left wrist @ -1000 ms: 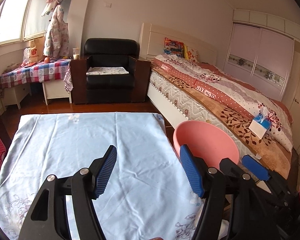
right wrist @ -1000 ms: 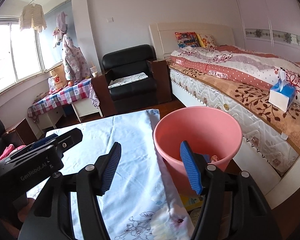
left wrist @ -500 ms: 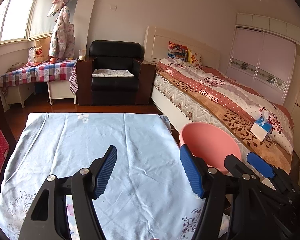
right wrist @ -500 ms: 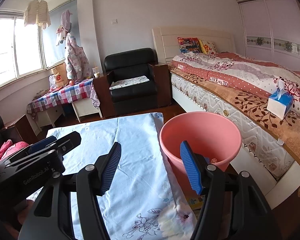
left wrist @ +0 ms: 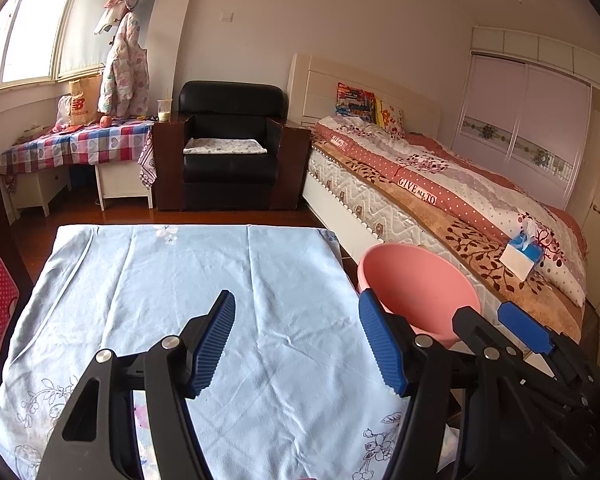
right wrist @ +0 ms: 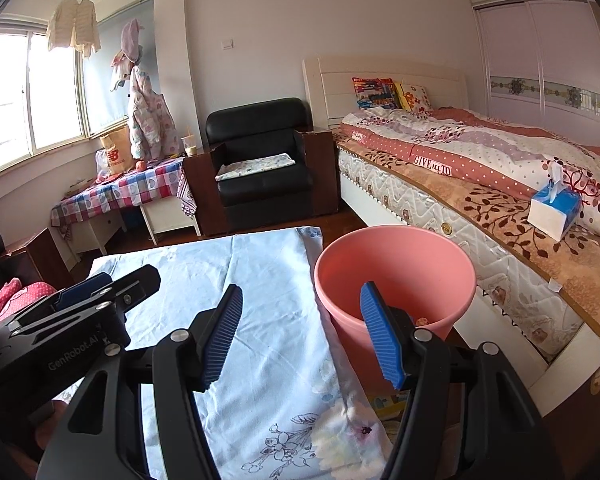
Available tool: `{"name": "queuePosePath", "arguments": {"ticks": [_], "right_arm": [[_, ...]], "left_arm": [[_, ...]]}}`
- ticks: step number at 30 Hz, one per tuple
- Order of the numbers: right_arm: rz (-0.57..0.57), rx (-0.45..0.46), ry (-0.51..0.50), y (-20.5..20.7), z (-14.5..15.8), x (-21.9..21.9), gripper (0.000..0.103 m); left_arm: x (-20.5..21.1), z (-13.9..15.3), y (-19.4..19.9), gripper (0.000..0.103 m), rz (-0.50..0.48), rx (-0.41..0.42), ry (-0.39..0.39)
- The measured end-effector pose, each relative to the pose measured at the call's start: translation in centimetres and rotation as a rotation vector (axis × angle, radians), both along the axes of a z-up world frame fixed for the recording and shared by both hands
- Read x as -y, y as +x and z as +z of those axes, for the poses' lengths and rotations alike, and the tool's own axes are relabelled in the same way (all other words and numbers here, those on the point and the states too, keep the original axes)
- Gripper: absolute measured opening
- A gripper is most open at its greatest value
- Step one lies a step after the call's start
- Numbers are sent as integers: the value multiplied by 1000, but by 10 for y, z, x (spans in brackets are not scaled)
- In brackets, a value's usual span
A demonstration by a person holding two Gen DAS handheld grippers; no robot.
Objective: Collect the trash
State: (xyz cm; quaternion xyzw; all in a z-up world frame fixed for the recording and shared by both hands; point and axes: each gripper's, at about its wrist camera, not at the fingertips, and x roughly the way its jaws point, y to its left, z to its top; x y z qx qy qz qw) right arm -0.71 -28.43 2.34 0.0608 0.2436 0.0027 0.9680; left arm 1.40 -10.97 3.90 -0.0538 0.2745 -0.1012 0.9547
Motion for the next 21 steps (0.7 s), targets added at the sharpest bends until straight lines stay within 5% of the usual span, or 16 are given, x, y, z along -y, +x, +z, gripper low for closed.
{"name": "queuePosePath", "arguments": {"ticks": [21], "right_arm": [[-10, -12, 16, 3, -5, 2, 62]], "left_arm": [[2, -4, 0, 63, -1, -4, 3]]}}
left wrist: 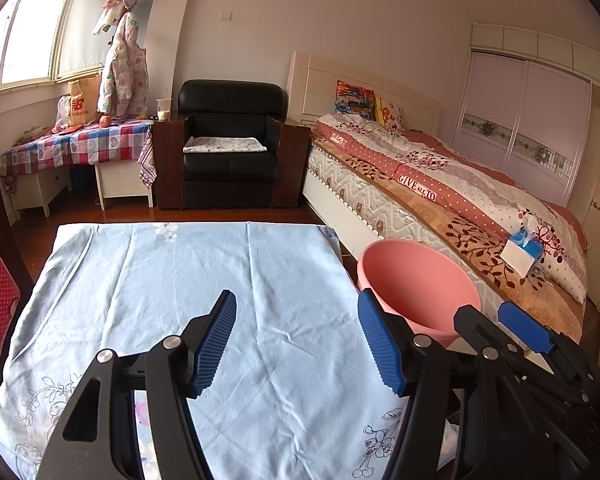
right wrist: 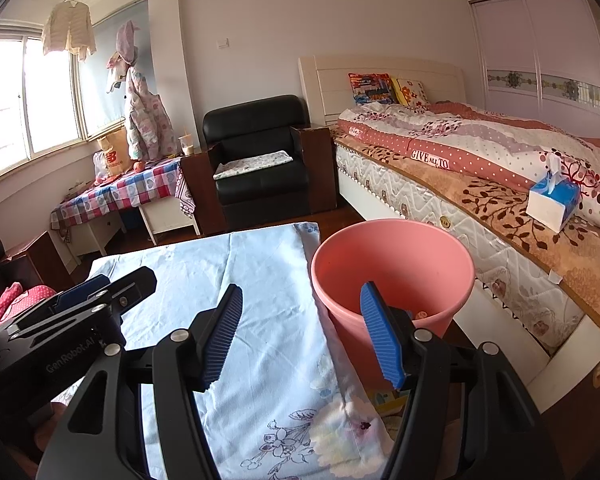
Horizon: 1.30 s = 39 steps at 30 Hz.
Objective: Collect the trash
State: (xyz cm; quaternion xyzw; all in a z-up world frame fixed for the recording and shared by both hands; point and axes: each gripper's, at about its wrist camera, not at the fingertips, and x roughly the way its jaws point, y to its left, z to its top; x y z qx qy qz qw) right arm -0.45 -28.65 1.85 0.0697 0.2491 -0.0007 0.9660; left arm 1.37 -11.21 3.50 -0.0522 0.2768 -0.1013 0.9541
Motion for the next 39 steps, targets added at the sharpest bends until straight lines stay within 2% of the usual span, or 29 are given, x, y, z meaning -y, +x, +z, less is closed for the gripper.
{"name": "queuePosePath", "arguments": {"ticks": [39], "right_arm": [[1, -3, 0, 1, -1, -2, 62]], "left_arm": [[2, -5, -2, 61, -1, -4, 2]]}}
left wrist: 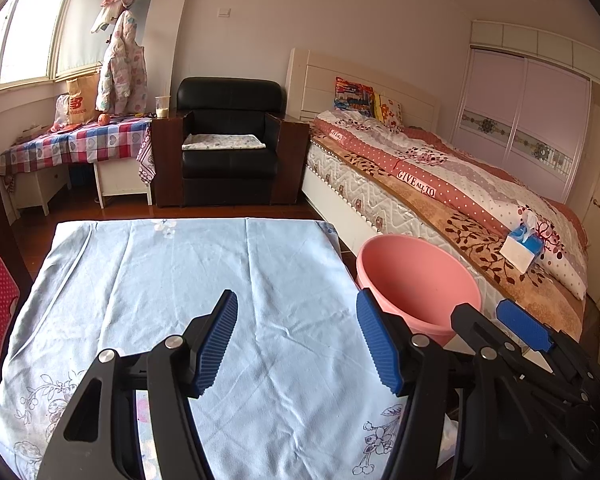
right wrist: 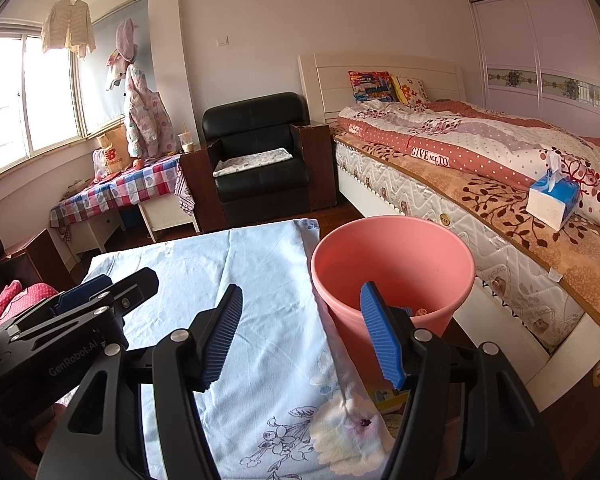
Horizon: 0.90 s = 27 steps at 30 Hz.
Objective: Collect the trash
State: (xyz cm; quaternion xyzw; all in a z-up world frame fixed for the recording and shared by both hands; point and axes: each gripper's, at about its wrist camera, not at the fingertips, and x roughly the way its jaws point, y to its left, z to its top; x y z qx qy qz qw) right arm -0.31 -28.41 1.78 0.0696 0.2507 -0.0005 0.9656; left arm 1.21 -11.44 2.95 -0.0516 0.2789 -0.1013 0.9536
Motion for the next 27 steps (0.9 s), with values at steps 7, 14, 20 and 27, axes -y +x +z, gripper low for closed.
{"name": "queuePosePath", "arguments": {"ticks": [7, 14, 20, 27], "right_arm": [[0, -1, 0, 0, 0, 0, 62], [-1, -3, 0, 1, -2, 0, 62], [0, -3, -1, 0, -2, -1, 62], [1, -4, -1, 1, -1, -2, 62]], "left_arm": [[1, -1, 0, 61, 0, -1, 1], [2, -2, 0, 61, -1, -3, 2], [2, -2, -1, 61, -1, -2, 2], [2, -2, 0, 61, -2, -3, 3]]}}
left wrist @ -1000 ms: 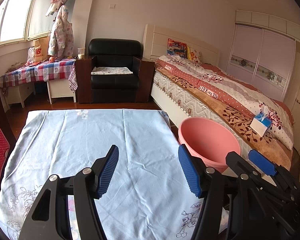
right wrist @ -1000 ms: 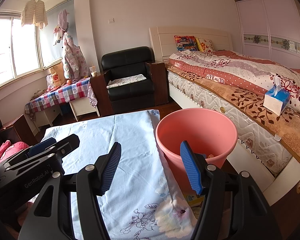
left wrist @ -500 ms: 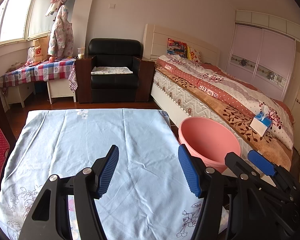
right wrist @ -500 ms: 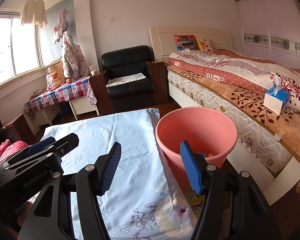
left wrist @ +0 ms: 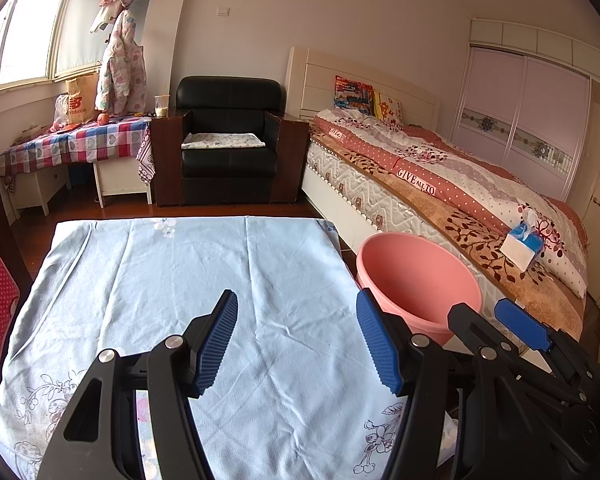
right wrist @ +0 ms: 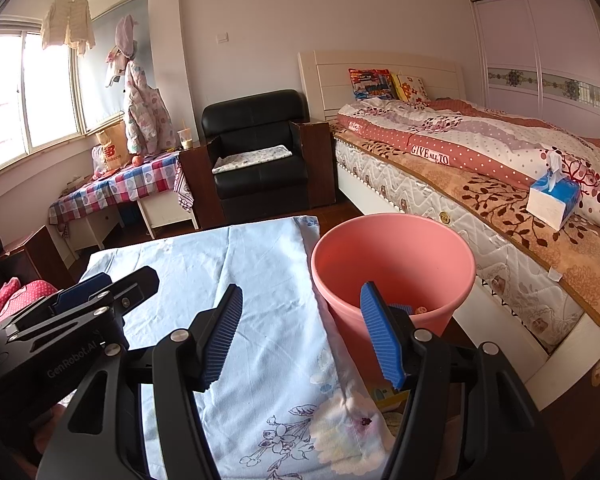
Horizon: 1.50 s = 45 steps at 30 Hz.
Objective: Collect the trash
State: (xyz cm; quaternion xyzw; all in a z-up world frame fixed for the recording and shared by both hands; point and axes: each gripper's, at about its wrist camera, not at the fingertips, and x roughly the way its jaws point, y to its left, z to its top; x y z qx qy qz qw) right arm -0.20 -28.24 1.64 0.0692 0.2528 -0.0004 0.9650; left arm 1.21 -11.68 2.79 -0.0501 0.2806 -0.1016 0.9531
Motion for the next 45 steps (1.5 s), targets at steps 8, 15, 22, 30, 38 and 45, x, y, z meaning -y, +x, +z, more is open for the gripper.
{"name": "queuePosePath", "arguments": {"ticks": [8, 15, 22, 30, 38, 45], "right_arm": [[0, -1, -1, 1, 1, -1, 62], [-2, -4, -1, 1, -3, 0, 62], [-2, -10, -1, -4, -8, 1, 62], [-2, -13, -2, -3, -8, 0, 62], [-2, -29, -9, 1, -14, 0, 62], [46, -74, 11, 18, -24, -7, 62]], "left_arm": [[1, -1, 0, 61, 0, -3, 1], [6, -11, -2, 61, -5, -19, 2], [5, -12, -2, 60, 0, -6, 9], [0, -14, -2, 60, 0, -23, 4], [-7, -16, 6, 60, 9, -48, 1], [-24, -24, 26, 60, 71, -90, 13]]}}
